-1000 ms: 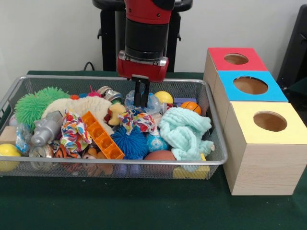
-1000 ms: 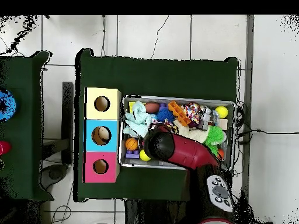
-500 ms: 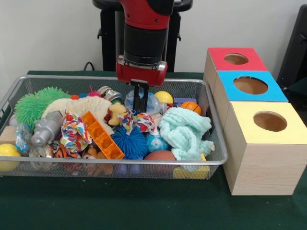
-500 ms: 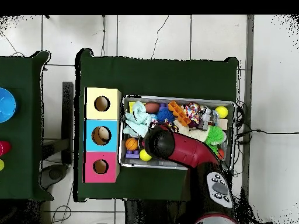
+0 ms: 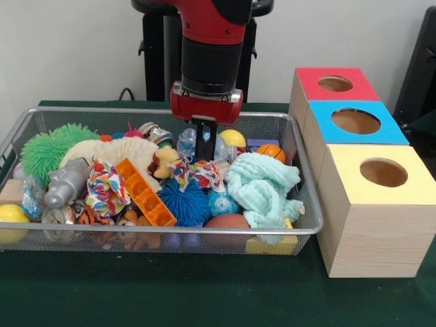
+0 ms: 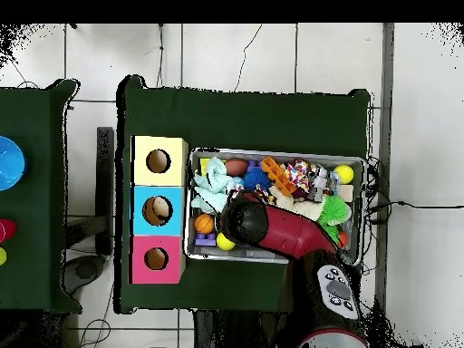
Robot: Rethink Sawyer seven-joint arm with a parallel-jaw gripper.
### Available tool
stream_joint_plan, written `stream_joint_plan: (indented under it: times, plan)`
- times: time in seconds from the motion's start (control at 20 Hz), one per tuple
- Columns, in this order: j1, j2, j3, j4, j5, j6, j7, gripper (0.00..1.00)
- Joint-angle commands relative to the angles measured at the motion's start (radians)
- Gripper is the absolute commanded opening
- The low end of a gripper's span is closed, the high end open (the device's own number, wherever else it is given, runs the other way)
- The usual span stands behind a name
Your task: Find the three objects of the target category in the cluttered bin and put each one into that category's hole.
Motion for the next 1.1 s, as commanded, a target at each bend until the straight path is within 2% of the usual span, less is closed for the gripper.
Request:
stream_joint_plan:
  times: [0.05,0.45,0.5,1.1]
  plan:
    - [0.001,0.037,0.091,-0.056,-0.004,-0.007,0.124,0.00]
    - [0.009,0.039,0.078,-0.064,-0.002,0.010,0.127,0.00]
    - [0.010,0.039,0.077,-0.065,-0.003,0.011,0.127,1.00]
    - [0.004,0.039,0.084,-0.067,-0.005,0.012,0.121,1.00]
